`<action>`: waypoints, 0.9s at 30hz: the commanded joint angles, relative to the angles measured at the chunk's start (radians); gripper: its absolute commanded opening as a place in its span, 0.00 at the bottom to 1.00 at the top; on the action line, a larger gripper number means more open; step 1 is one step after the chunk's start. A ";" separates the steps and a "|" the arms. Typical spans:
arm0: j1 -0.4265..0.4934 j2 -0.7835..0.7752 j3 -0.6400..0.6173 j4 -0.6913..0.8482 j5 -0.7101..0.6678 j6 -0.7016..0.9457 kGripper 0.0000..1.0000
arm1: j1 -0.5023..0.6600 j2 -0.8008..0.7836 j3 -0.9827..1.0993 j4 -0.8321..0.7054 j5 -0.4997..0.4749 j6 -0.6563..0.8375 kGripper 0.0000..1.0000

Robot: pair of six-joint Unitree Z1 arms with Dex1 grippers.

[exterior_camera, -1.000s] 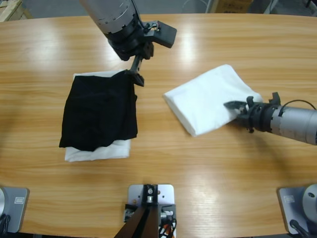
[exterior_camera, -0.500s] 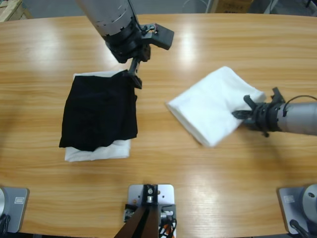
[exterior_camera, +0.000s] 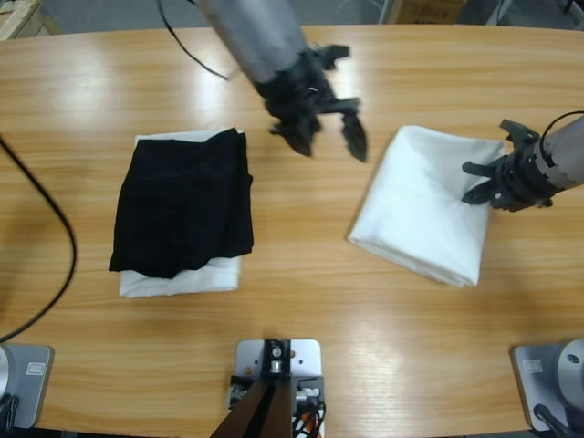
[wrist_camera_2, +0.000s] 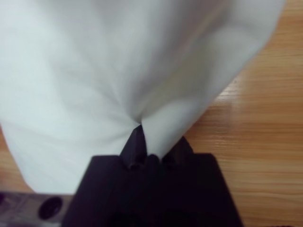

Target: Fold clothes

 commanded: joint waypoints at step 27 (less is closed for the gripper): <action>-0.145 -0.148 0.643 -0.533 0.367 -1.015 0.60 | 0.201 0.188 -0.108 0.028 0.030 -0.321 0.00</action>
